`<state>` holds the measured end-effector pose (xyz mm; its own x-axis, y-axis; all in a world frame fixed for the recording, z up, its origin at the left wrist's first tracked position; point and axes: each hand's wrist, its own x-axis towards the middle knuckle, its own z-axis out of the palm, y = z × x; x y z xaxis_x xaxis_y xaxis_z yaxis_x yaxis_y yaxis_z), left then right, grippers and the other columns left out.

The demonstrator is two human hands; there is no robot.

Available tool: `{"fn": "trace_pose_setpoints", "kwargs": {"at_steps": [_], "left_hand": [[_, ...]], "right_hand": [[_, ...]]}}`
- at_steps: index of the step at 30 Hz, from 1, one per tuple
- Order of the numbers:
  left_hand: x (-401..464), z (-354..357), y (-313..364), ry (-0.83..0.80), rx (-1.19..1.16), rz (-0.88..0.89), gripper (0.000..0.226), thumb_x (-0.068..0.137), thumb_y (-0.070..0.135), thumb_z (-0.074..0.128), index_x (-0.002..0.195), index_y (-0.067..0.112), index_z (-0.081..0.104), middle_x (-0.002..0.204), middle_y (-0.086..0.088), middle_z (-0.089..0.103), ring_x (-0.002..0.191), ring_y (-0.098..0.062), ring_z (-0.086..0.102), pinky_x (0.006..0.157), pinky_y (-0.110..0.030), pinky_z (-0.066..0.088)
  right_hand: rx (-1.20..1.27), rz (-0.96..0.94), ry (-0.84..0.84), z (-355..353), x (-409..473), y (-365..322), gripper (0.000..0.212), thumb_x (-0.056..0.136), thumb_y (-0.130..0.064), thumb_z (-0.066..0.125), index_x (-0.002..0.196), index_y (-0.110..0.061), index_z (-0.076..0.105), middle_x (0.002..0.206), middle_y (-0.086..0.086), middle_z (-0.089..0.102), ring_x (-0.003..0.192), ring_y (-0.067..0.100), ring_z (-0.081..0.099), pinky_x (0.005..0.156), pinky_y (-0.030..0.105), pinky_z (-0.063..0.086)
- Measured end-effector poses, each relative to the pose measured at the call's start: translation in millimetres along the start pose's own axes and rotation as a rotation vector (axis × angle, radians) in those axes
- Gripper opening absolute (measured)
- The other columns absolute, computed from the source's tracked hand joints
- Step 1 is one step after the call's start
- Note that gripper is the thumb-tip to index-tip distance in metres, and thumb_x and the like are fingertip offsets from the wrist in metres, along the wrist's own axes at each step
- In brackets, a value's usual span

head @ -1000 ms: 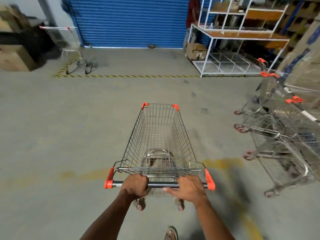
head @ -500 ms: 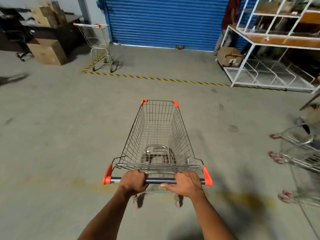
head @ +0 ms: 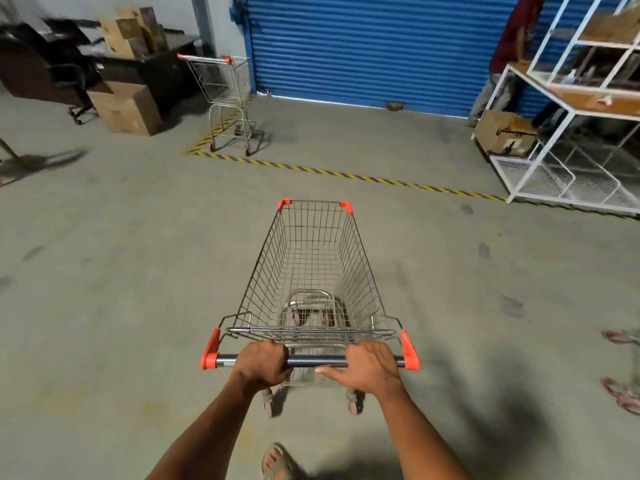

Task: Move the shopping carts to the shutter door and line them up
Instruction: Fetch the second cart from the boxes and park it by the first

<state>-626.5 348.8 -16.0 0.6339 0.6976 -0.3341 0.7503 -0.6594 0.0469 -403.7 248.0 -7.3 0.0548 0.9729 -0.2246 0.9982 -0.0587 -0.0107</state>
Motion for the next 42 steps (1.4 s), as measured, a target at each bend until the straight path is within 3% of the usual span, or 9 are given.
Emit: {"fn": "trace_pose_setpoints", "kwargs": {"at_steps": [4,8,16,20,28,33,36,42], "left_hand": [[67,-31,-50,-0.020,-0.049,-0.008,0.032,0.094,0.054,0.049,0.095,0.025,0.063,0.085,0.002,0.066,0.077,-0.019,0.066,0.074,-0.032,0.055],[134,-57,-99,-0.008,-0.047,-0.001,0.034,0.094,0.053,0.046,0.096,0.023,0.063,0.088,-0.001,0.068,0.079,-0.022,0.067,0.077,-0.035,0.058],[284,-103,-192,0.070,0.007,-0.033,0.039,0.090,0.054,0.041,0.086,0.021,0.062,0.079,-0.001,0.068,0.070,-0.025,0.067,0.067,-0.033,0.055],[371,-132,-244,0.083,-0.006,-0.068,0.035,0.088,0.054,0.040,0.078,0.025,0.055,0.068,0.004,0.057,0.059,-0.021,0.058,0.060,-0.030,0.050],[529,-200,-354,0.048,-0.060,-0.125,0.033,0.090,0.053,0.046,0.081,0.024,0.060,0.071,0.005,0.060,0.062,-0.016,0.059,0.057,-0.028,0.045],[611,-233,-416,0.079,-0.028,-0.134,0.043,0.090,0.058,0.042,0.087,0.020,0.063,0.080,-0.001,0.067,0.070,-0.022,0.065,0.060,-0.030,0.048],[660,-253,-456,0.084,-0.039,-0.142,0.045,0.091,0.059,0.041,0.086,0.020,0.063,0.078,0.001,0.067,0.070,-0.021,0.066,0.061,-0.030,0.050],[765,-290,-546,0.094,-0.043,-0.143,0.042,0.088,0.057,0.043,0.086,0.021,0.064,0.078,0.002,0.067,0.067,-0.019,0.064,0.061,-0.029,0.053]], "right_hand": [[0.008,0.001,0.010,-19,88,5,0.100,0.069,-0.109,0.012,0.078,-0.022,0.061,0.073,-0.001,0.062,0.071,0.023,0.061,0.069,0.035,0.045],[-0.004,-0.001,0.001,-38,178,15,0.106,0.065,-0.111,0.007,0.079,-0.022,0.064,0.071,-0.002,0.062,0.066,0.020,0.060,0.072,0.034,0.052],[-0.065,-0.053,0.022,-78,363,42,0.100,0.069,-0.109,0.009,0.067,-0.022,0.059,0.063,-0.002,0.059,0.059,0.018,0.058,0.063,0.034,0.044],[-0.073,-0.086,0.047,-101,473,62,0.098,0.069,-0.109,0.010,0.066,-0.022,0.055,0.064,-0.002,0.058,0.059,0.018,0.056,0.063,0.033,0.041],[-0.094,-0.150,0.015,-154,688,85,0.105,0.069,-0.109,0.009,0.073,-0.019,0.063,0.068,0.003,0.062,0.066,0.024,0.060,0.075,0.038,0.054],[-0.080,-0.166,-0.006,-184,795,91,0.091,0.072,-0.107,0.018,0.066,-0.022,0.049,0.072,0.004,0.065,0.070,0.025,0.064,0.074,0.038,0.054],[-0.075,-0.171,-0.018,-199,862,92,0.088,0.072,-0.107,0.017,0.063,-0.023,0.041,0.069,0.002,0.058,0.069,0.024,0.062,0.076,0.038,0.054],[-0.097,-0.162,-0.017,-231,998,88,0.098,0.069,-0.109,0.012,0.069,-0.021,0.056,0.069,0.001,0.060,0.066,0.023,0.060,0.074,0.037,0.053]]}}
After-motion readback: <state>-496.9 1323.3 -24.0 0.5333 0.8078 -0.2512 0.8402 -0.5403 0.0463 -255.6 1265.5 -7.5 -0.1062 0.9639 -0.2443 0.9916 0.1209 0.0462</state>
